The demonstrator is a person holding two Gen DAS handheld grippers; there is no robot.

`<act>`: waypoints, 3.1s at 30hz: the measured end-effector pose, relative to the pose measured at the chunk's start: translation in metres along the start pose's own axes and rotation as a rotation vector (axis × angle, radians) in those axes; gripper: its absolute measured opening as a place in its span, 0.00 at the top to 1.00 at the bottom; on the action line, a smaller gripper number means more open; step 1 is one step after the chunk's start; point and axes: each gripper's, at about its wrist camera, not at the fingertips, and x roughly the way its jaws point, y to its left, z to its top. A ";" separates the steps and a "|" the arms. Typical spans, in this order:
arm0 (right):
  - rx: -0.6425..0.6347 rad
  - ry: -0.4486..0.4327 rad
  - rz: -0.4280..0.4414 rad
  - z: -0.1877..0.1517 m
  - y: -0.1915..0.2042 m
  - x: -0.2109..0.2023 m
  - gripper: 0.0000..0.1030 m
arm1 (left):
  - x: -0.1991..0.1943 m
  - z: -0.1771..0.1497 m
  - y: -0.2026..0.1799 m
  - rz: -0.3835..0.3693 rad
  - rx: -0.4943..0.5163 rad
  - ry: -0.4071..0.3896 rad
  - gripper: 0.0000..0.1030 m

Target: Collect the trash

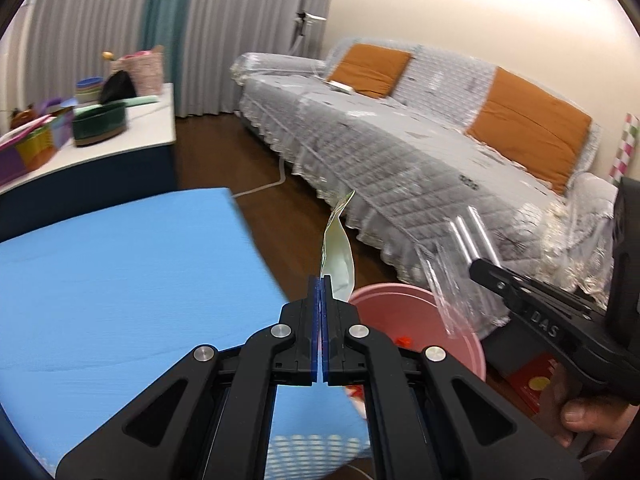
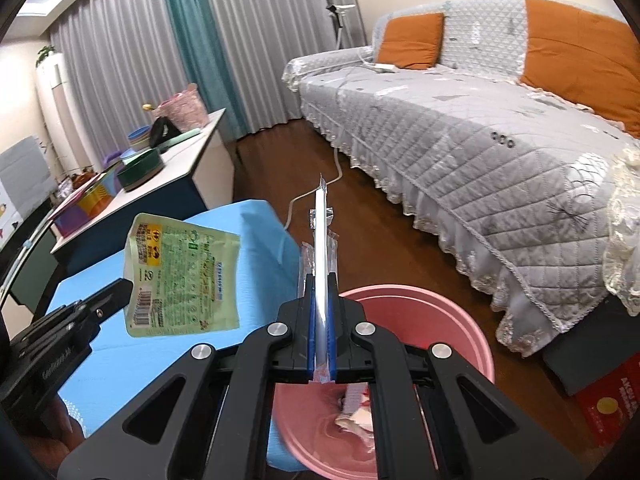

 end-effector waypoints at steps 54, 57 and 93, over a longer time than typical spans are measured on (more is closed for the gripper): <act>-0.180 -0.145 0.042 -0.043 0.121 -0.116 0.05 | -0.193 -0.074 0.118 0.376 -0.159 -0.129 0.23; -0.206 -0.096 0.057 -0.073 0.135 -0.111 0.05 | -0.206 -0.099 0.122 0.428 -0.175 -0.106 0.21; -0.239 -0.045 0.058 -0.093 0.145 -0.089 0.05 | -0.185 -0.114 0.132 0.457 -0.241 -0.018 0.19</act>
